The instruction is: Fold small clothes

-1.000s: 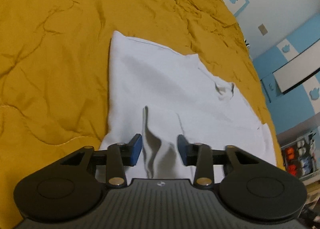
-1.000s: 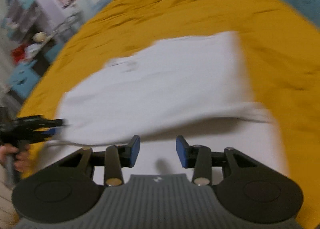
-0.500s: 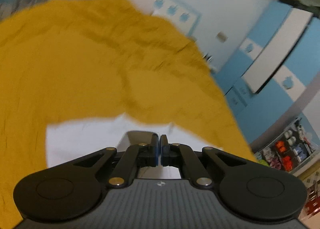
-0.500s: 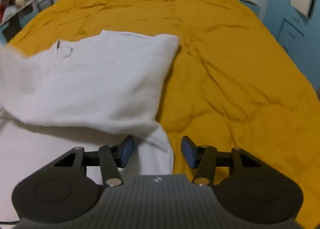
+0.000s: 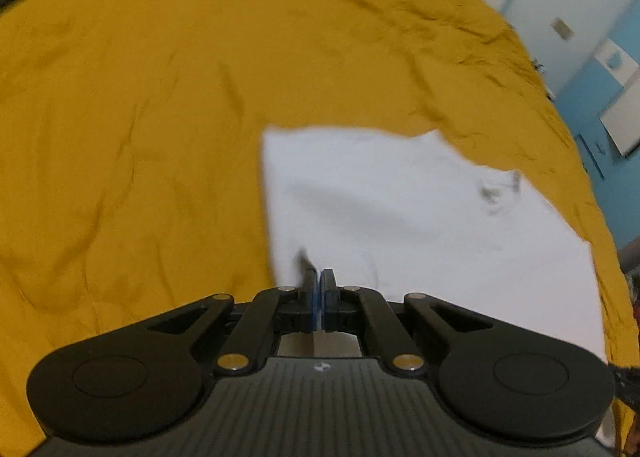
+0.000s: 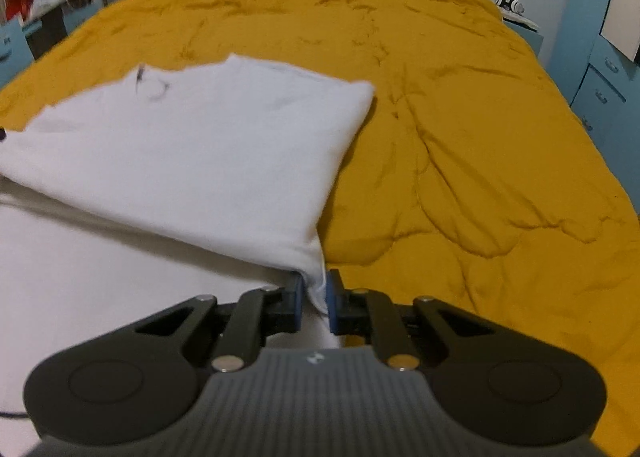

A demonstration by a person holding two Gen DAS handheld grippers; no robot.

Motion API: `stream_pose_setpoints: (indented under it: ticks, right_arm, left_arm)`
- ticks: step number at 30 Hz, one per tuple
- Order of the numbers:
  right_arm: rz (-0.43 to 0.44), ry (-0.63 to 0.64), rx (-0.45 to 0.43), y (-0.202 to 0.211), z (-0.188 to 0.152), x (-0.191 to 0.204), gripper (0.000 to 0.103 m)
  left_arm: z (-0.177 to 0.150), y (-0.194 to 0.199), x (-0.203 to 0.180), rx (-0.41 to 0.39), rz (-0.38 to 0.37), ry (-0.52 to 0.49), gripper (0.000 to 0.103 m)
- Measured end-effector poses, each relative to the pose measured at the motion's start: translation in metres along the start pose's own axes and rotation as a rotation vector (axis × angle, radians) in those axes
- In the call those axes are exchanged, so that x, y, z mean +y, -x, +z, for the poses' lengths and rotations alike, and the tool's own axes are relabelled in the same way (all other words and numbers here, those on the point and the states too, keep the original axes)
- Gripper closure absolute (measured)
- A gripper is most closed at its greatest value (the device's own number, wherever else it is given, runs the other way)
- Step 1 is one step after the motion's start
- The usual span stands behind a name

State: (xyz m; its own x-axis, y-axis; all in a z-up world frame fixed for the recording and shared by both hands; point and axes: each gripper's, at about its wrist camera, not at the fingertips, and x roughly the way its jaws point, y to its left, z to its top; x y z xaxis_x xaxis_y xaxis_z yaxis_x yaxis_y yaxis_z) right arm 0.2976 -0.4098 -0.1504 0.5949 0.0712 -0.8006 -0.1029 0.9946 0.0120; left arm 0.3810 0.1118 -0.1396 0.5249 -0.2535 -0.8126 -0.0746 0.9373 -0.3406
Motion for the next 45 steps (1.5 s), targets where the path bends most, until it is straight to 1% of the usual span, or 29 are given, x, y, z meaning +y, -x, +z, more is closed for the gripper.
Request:
stream_pose_setpoints:
  ticks: [1,2,3,5,6,7,10,12,14,16,19,22,24,25,26,27,29,30,32,33,34,36,37,42,43,45]
  right_arm:
    - [-0.005,0.001,0.008,0.0,-0.001,0.0,0.098]
    - [-0.012,0.009,0.016,-0.001,-0.001,0.0,0.098]
    - [-0.016,0.02,0.025,-0.002,-0.002,0.0,0.098]
    - [-0.027,0.018,0.045,-0.003,-0.002,-0.001,0.099]
    - [-0.035,0.009,0.058,-0.005,-0.003,-0.002,0.099]
    - [-0.042,-0.003,0.072,-0.006,-0.003,-0.004,0.103]
    - [-0.043,-0.037,0.084,-0.001,-0.004,-0.009,0.103]
    - [-0.053,-0.036,0.081,0.009,-0.004,-0.006,0.102]
    - [-0.059,-0.029,0.067,0.021,-0.003,-0.003,0.1]
    - [-0.046,-0.027,0.048,0.03,-0.001,0.001,0.1]
    - [-0.019,-0.043,0.009,0.04,0.004,0.008,0.097]
    - [0.001,-0.053,-0.027,0.039,0.012,0.016,0.097]
    - [0.028,-0.079,-0.043,0.034,0.021,0.02,0.097]
    - [0.048,-0.099,-0.039,0.029,0.025,0.022,0.097]
    - [0.068,-0.112,-0.031,0.025,0.028,0.024,0.096]
    - [0.091,-0.119,-0.02,0.019,0.032,0.027,0.096]
    - [0.092,-0.112,-0.015,0.01,0.034,0.033,0.096]
    - [0.09,-0.105,-0.009,0.004,0.034,0.035,0.096]
    - [0.066,-0.097,0.038,-0.014,0.029,0.036,0.097]
    - [0.062,-0.104,0.068,-0.024,0.023,0.034,0.097]
    - [0.077,-0.122,0.071,-0.031,0.018,0.03,0.099]
    - [0.104,-0.171,0.064,-0.036,0.013,0.022,0.1]
    - [0.108,-0.185,0.065,-0.037,0.013,0.02,0.101]
    - [0.065,-0.15,0.093,-0.029,0.022,0.028,0.101]
    - [0.057,-0.135,0.099,-0.025,0.025,0.031,0.097]
    - [0.046,-0.086,0.092,-0.012,0.032,0.038,0.087]
  left_arm:
    - [-0.004,-0.005,0.006,0.0,-0.009,0.017,0.102]
    - [-0.009,-0.009,0.009,-0.004,-0.005,0.004,0.102]
    - [-0.013,-0.014,0.009,0.001,0.009,-0.018,0.102]
    - [-0.017,-0.019,0.012,0.027,0.024,-0.013,0.099]
    - [-0.018,-0.017,0.013,0.024,0.03,-0.012,0.097]
    - [-0.018,-0.015,0.015,0.023,0.039,-0.01,0.094]
    - [-0.014,-0.004,0.014,0.033,0.031,0.003,0.093]
    - [-0.012,0.012,0.017,0.02,-0.001,0.012,0.084]
    - [-0.012,0.029,0.022,-0.01,-0.031,0.015,0.067]
    - [-0.016,0.039,0.025,-0.026,-0.063,0.001,0.06]
    - [-0.024,0.044,0.02,-0.02,-0.082,-0.035,0.06]
    - [-0.031,0.042,-0.002,-0.059,-0.082,-0.124,0.06]
    - [-0.034,0.036,-0.015,-0.043,-0.084,-0.155,0.065]
    - [-0.037,0.035,-0.018,-0.033,-0.09,-0.171,0.071]
    - [-0.04,0.033,-0.026,-0.03,-0.087,-0.192,0.071]
    - [-0.043,0.03,-0.032,-0.03,-0.081,-0.226,0.071]
    - [-0.049,0.021,-0.04,-0.024,-0.044,-0.281,0.071]
    - [-0.052,0.016,-0.041,-0.007,-0.027,-0.294,0.072]
    - [-0.059,0.003,-0.037,0.028,0.036,-0.319,0.078]
    - [-0.063,-0.003,-0.034,0.026,0.05,-0.336,0.078]
    - [-0.064,-0.007,-0.029,0.024,0.039,-0.331,0.078]
    - [-0.063,-0.01,-0.022,0.032,0.018,-0.286,0.078]
    - [-0.062,-0.011,-0.022,0.035,0.02,-0.282,0.08]
    - [-0.056,-0.008,-0.035,0.043,0.062,-0.298,0.08]
    - [-0.055,-0.003,-0.04,0.036,0.073,-0.312,0.08]
    - [-0.059,0.012,-0.047,0.022,0.07,-0.354,0.08]
